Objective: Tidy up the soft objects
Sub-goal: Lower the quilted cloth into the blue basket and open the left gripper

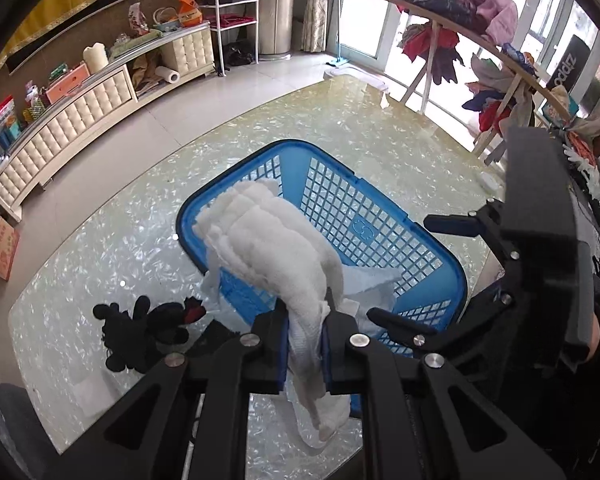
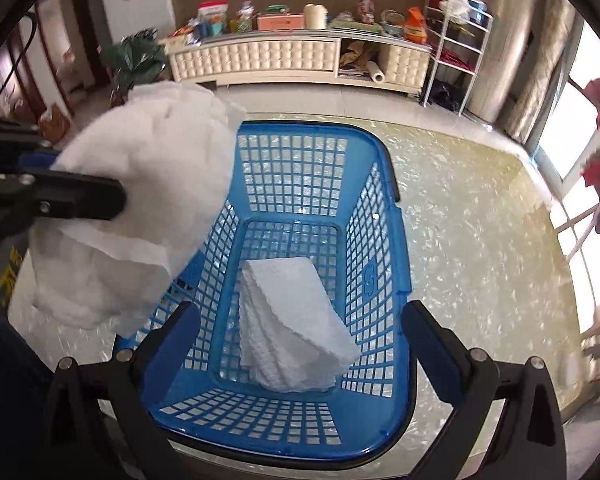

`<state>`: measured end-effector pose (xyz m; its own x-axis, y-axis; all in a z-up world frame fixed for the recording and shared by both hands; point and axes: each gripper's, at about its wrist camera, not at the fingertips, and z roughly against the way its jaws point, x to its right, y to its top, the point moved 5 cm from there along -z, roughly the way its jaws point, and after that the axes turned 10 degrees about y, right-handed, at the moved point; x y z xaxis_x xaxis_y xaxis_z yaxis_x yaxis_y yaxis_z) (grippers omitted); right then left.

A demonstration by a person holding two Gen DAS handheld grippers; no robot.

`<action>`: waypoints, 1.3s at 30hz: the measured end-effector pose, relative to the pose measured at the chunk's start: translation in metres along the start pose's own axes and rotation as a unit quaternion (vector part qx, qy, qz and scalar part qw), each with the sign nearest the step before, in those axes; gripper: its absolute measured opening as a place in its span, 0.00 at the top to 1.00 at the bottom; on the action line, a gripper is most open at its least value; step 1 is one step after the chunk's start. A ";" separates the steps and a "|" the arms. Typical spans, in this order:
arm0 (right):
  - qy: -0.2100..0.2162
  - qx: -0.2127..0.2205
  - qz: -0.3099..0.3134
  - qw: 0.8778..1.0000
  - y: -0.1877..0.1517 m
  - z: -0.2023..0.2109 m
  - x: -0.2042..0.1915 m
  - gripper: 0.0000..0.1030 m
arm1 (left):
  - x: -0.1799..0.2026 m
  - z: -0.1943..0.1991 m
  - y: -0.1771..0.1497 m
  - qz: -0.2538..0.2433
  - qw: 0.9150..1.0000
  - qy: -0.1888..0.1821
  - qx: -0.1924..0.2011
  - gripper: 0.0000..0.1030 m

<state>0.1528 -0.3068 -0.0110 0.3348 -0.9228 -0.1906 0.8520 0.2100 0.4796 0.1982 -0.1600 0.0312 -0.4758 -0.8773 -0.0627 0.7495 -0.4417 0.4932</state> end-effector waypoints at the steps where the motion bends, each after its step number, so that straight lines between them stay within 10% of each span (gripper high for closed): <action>1: 0.002 0.002 -0.004 1.000 -0.001 0.003 0.000 0.02 | 0.002 -0.002 0.002 -0.003 1.000 0.000 -0.002 0.89; 39: -0.059 -0.008 -0.052 0.997 0.001 -0.015 0.030 0.02 | 0.016 -0.144 0.033 -0.106 0.992 0.024 -0.059 0.89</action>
<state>0.1698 -0.3290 -0.0284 0.1962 -0.9710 -0.1366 0.8864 0.1160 0.4482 0.2817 -0.2155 -0.0782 -0.6078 -0.7695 -0.1959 0.6856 -0.6331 0.3593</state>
